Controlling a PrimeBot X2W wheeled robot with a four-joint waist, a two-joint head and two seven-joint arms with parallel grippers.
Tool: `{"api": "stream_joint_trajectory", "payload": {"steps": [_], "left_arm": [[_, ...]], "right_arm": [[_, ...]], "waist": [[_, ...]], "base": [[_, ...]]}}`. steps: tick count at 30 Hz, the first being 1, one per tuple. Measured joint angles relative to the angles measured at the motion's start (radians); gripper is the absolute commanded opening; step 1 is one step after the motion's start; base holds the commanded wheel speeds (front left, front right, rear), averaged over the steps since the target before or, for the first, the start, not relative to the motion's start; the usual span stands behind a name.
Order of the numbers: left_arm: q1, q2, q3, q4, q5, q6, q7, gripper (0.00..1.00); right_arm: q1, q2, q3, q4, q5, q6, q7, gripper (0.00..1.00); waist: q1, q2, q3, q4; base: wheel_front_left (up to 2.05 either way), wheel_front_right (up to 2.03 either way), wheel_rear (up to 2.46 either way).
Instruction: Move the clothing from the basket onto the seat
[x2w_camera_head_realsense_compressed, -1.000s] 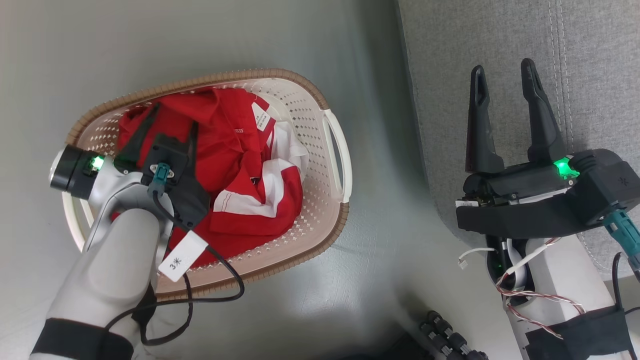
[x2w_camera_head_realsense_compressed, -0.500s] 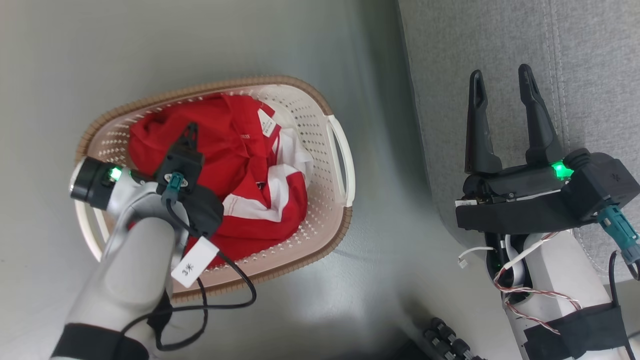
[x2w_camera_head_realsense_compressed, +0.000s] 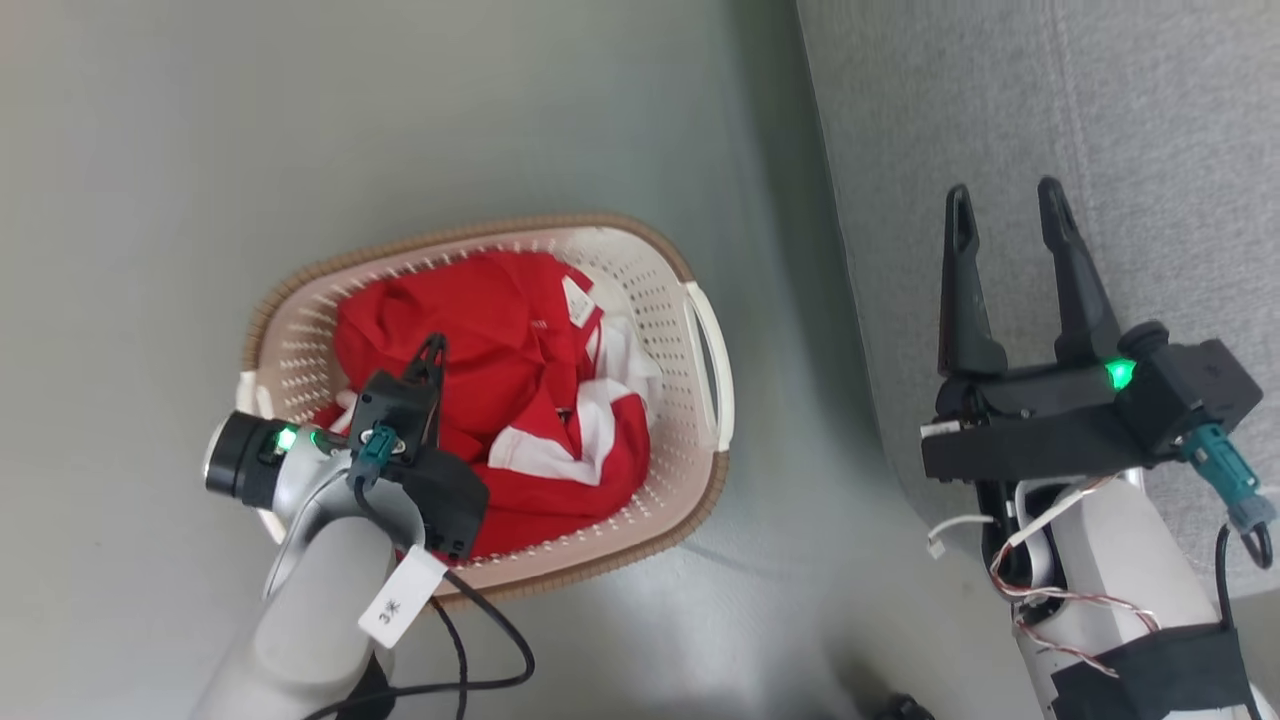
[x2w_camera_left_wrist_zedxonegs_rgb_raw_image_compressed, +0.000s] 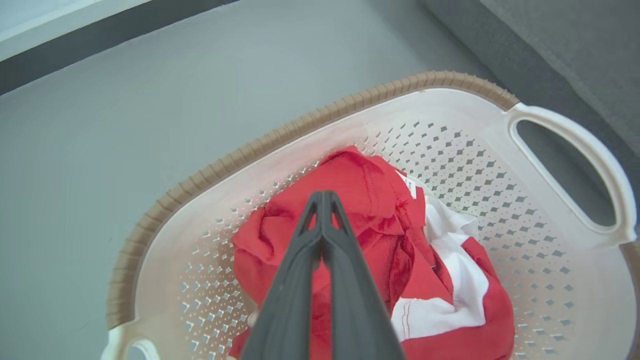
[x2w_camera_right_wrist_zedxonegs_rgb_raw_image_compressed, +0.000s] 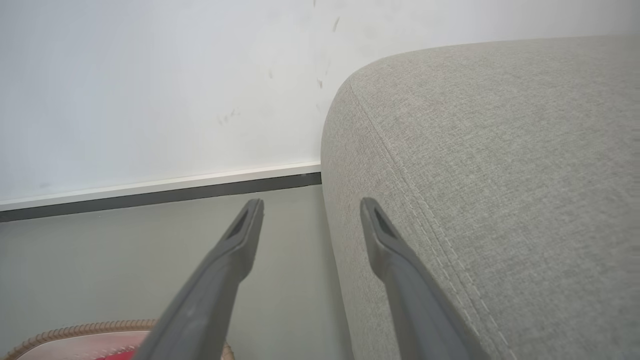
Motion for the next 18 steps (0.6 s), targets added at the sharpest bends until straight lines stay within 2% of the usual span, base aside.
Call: {"api": "stream_joint_trajectory", "payload": {"steps": [1, 3, 4, 5, 13, 18], "left_arm": [[0.009, -0.002, 0.004, -0.014, -0.007, 0.000, 0.000, 0.33], [0.026, -0.006, 0.011, -0.040, -0.017, -0.007, 0.000, 0.61], [0.034, -0.008, 0.013, -0.053, -0.022, -0.008, 0.000, 0.91], [0.042, -0.010, 0.015, -0.068, -0.026, -0.008, 0.000, 1.00], [0.114, -0.016, 0.052, -0.180, -0.078, -0.006, 0.000, 1.00], [0.173, -0.018, 0.088, -0.246, -0.117, 0.012, 0.000, 1.00]], "right_arm": [[0.005, 0.000, -0.002, 0.006, -0.002, 0.000, 0.000, 1.00], [0.018, -0.002, -0.007, 0.017, -0.007, 0.004, 0.000, 1.00], [0.026, -0.003, -0.010, 0.022, -0.013, 0.007, 0.000, 1.00], [0.032, -0.005, -0.014, 0.026, -0.017, 0.007, 0.000, 1.00], [0.073, -0.019, -0.032, 0.060, -0.025, 0.016, 0.000, 1.00], [0.093, -0.027, -0.040, 0.080, -0.026, 0.020, 0.000, 1.00]], "waist": [[0.0000, 0.0000, -0.012, 0.004], [0.0000, 0.0000, -0.037, 0.012], [0.0000, 0.0000, -0.050, 0.016], [0.0000, 0.0000, -0.063, 0.020], [-0.0001, 0.0000, -0.174, 0.055], [-0.0001, 0.0000, -0.247, 0.076]], "base": [[0.00, 0.00, 0.00], [0.00, 0.00, 0.00], [0.00, 0.00, 0.00], [0.00, 0.00, 0.00], [0.00, 0.00, 0.00], [0.00, 0.00, 0.00]]}}
